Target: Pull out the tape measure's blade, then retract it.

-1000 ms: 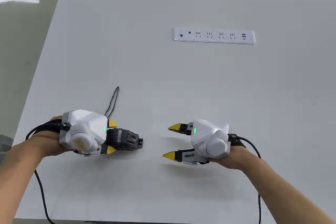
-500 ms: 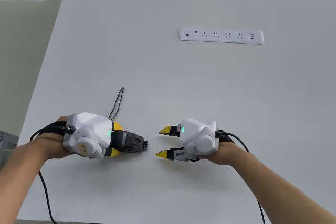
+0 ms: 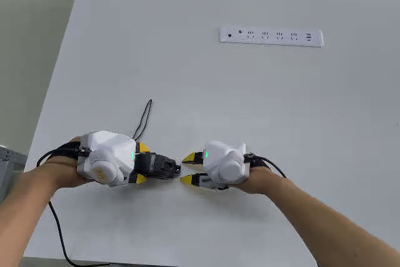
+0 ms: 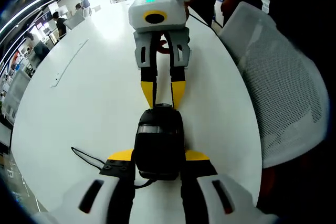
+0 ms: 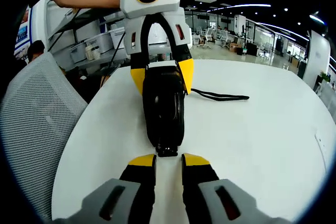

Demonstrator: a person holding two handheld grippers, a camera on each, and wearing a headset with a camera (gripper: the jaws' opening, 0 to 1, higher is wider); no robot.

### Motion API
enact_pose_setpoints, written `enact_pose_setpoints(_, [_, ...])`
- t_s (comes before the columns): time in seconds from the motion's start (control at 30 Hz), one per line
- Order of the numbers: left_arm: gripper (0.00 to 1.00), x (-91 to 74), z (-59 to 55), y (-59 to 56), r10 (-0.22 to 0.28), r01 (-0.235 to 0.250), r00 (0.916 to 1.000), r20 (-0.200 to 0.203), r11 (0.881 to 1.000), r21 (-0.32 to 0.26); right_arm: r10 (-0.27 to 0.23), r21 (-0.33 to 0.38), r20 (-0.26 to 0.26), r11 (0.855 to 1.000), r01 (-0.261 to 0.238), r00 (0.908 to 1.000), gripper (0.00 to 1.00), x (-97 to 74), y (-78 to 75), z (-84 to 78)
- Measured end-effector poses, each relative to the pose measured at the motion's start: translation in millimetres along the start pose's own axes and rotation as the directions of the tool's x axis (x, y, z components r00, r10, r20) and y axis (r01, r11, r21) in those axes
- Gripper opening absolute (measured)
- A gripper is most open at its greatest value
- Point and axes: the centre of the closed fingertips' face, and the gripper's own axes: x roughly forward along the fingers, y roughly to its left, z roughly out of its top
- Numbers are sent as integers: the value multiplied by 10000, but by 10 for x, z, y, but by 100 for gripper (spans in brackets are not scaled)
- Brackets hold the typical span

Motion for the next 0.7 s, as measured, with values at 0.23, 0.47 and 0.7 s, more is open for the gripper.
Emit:
enact_pose_setpoints(0.23, [29,8,-19,8,64,-60,9997,255,9998,-167,85,-209,35,9997,-84,10000,15,65,23,55])
enact_pose_setpoints(0.47, [27,12,-55,-21,190,-173,9993,325,9984,-538,7,-782,0,9969,-7,10000,14,68,41,73])
enact_pose_setpoints(0.7, [27,61,-52,-73,165,-148,9993,332,9986,-503,-15,-778,-88,9970,8,10000,12,66,53,75])
